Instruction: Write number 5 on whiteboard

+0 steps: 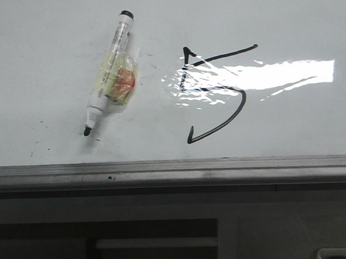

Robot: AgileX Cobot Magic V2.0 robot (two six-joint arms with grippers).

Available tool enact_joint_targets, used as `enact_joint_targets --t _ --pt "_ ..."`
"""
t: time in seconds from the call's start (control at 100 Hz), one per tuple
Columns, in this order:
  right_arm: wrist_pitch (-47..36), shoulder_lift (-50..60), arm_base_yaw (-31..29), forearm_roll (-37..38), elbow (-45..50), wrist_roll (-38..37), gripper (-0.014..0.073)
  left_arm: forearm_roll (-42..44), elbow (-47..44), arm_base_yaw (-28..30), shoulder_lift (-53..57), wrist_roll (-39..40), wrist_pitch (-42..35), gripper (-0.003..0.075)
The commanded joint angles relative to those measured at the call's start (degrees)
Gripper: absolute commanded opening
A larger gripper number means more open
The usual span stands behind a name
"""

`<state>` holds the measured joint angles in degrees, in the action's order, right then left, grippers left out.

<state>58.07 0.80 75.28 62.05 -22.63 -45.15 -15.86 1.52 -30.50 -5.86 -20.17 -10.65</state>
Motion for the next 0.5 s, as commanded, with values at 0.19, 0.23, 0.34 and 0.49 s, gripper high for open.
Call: enact_joint_targets --t 0.19,0.23,0.34,0.49 --pt "-2.9 0.0 0.1 3.6 -1.2 -0.2 -0.0064 11.5 -2.9 12.7 7.7 13.5 10.7 -0.0020" --pt "-2.9 0.0 0.1 3.6 -1.2 -0.2 -0.0064 11.3 -2.9 13.6 7.6 13.6 13.2 -0.0020" --pt "-2.9 0.0 0.1 3.6 -1.2 -0.2 -0.0064 10.7 -2.9 15.5 7.6 13.6 20.2 -0.0020" --pt "-2.9 0.0 0.1 3.6 -1.2 -0.2 -0.0064 10.7 -2.9 17.4 7.6 13.6 25.1 -0.0020"
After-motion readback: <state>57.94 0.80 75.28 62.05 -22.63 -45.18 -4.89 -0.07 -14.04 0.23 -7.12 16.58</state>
